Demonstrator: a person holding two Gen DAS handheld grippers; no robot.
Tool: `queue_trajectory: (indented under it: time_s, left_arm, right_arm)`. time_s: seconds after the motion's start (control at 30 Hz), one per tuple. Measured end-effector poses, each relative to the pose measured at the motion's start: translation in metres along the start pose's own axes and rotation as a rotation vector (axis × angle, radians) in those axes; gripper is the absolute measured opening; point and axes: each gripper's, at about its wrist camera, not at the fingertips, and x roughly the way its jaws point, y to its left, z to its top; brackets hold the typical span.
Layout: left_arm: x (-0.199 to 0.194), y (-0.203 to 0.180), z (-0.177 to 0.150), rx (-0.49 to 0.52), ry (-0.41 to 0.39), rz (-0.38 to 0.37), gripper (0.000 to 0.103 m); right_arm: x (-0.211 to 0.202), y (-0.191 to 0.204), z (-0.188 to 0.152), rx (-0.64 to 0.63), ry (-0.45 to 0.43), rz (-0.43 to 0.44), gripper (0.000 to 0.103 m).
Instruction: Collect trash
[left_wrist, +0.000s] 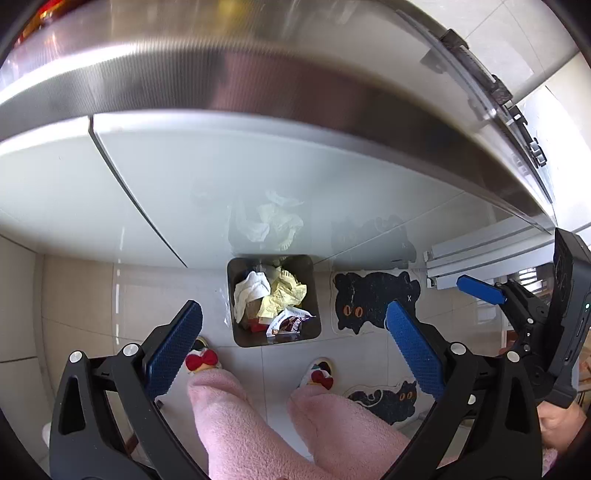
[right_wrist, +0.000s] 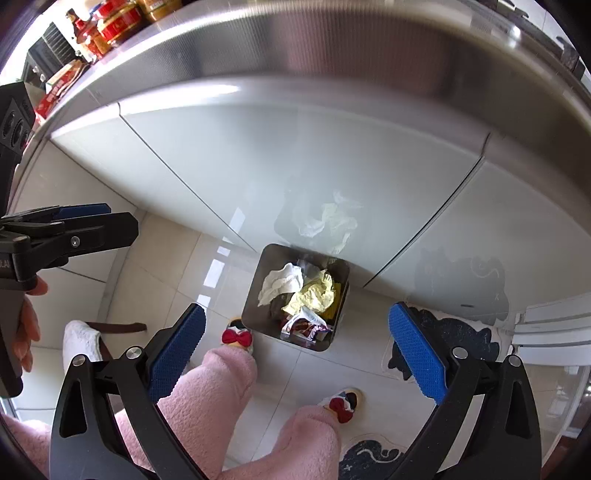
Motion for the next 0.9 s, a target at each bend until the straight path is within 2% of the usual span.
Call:
queue_trajectory:
  time_s: [0.13,0.33,0.43,0.57,0.8,0.9]
  left_arm:
    - [-0.052,-0.023,0.013,0.073,-0.077,0.037,0.095]
    - [-0.127,-0.043,0.030,0.084,-0.209,0.049,0.095]
    - [-0.155,-0.051,0.037,0.082,-0.264,0.069,0.095]
    - [-0.188,-0.058,0.043,0.086,-0.322,0.091,0.095]
    - [-0.209,-0.067,0.049,0.105,-0.388,0.143,0.095]
    - [-0.209,-0.068,0.052,0.102,-0.387,0.150,0.095]
  right_arm:
    - [-0.055,0.001,0.012,0.020,-0.052,-0.008,0.100]
    - [-0.135,-0.001,0.032,0.090,-0.210,-0.017,0.100]
    - [-0.161,0.000,0.042,0.109,-0.260,-0.038,0.100]
    - [-0.186,0.004,0.053,0.124,-0.283,-0.088,0.100]
    - [-0.213,0.016,0.063,0.101,-0.327,-0.137,0.100]
    - [-0.216,0.021,0.067,0.098,-0.337,-0.150,0.100]
